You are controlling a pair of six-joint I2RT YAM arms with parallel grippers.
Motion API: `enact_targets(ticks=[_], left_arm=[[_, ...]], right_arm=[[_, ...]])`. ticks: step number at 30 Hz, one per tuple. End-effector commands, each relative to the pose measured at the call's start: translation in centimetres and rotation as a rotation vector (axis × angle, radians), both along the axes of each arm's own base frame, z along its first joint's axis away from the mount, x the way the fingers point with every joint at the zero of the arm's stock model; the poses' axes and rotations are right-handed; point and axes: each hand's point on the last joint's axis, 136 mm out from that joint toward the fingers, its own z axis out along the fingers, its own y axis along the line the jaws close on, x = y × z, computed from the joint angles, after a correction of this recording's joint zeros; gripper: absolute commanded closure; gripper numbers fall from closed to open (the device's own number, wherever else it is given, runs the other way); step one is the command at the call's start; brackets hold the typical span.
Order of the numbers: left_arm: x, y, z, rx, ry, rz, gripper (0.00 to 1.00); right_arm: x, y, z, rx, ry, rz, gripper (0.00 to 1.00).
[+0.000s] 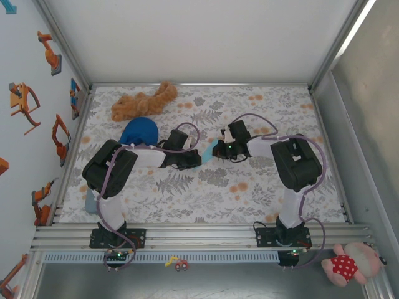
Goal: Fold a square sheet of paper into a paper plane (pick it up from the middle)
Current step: Fold the wing for the fifth time at the center of the table.
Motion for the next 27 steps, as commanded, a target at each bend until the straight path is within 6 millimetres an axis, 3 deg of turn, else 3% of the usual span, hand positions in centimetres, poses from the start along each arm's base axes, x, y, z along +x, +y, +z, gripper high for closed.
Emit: enact_targets(ticks=[1,6,15,23,27], left_arm=[[-4.3,4.4,-4.8,0.195,0.188,0.028,0.98],[-3.9,3.7,-3.7,0.160,0.159,0.012,0.98],[-0.8,-1.4,2.9,0.013,-0.021,-0.092,0.93],[1.6,-4.1,1.9,-0.013,-0.006,-0.091,0.92],[1.6,-4.8,0.6,-0.012,0.034,-0.107,0.92]], right_arm=[[2.0,-5.1,-1.6,-0.146,-0.023,-0.155,1.00],[2.3,-5.0,-1.2,-0.134,-0.027,-0.154,1.00],[1.1,-3.4,-1.8,-0.078,0.019,-0.090,1.00],[0.8,-2.3,-1.3,-0.023,0.026,-0.045,1.00],[0.8,-2.1,-1.2,-0.014,0.029,-0.037,1.00]])
